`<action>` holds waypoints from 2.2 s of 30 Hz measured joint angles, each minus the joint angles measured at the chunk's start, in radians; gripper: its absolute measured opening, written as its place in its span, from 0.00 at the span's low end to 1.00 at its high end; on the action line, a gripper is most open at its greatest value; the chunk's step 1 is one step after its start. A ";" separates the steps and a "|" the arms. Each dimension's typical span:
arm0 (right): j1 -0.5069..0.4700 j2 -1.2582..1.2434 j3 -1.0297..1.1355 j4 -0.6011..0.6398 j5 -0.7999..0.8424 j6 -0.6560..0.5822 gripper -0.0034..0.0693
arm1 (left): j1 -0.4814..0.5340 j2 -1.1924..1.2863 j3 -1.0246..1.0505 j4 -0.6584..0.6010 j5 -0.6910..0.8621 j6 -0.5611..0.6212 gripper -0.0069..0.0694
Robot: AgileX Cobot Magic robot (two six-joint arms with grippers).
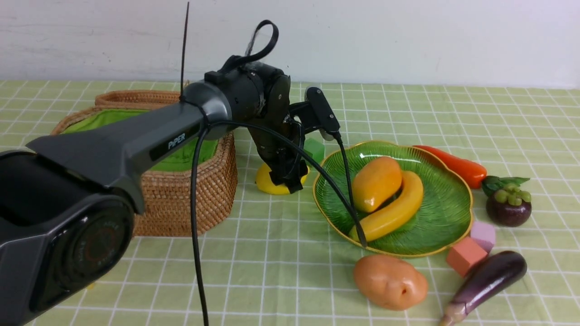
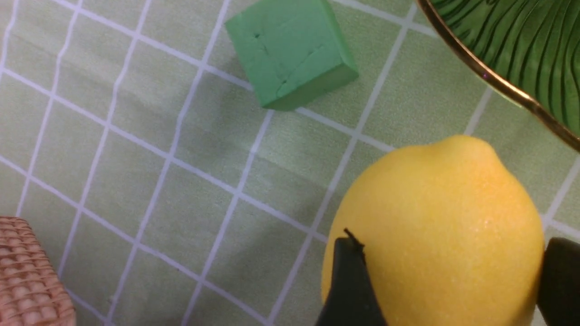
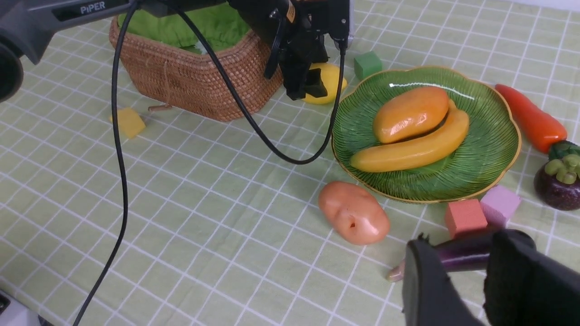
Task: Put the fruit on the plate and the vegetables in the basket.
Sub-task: Grab a lemon with your left arm and place it on the plate on the right
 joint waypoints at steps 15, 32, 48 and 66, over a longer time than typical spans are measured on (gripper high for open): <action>0.000 0.000 0.000 -0.004 0.012 0.000 0.34 | 0.000 -0.104 0.000 -0.067 0.067 -0.009 0.07; 0.000 0.000 0.000 -0.005 0.014 -0.001 0.33 | -0.003 -0.099 0.001 -0.089 0.095 -0.009 0.67; 0.000 0.000 0.000 -0.005 0.016 -0.001 0.32 | -0.001 0.041 0.001 -0.019 -0.006 -0.009 0.92; 0.000 0.000 0.000 -0.011 0.020 -0.003 0.33 | -0.001 0.036 -0.001 -0.028 0.063 -0.011 0.86</action>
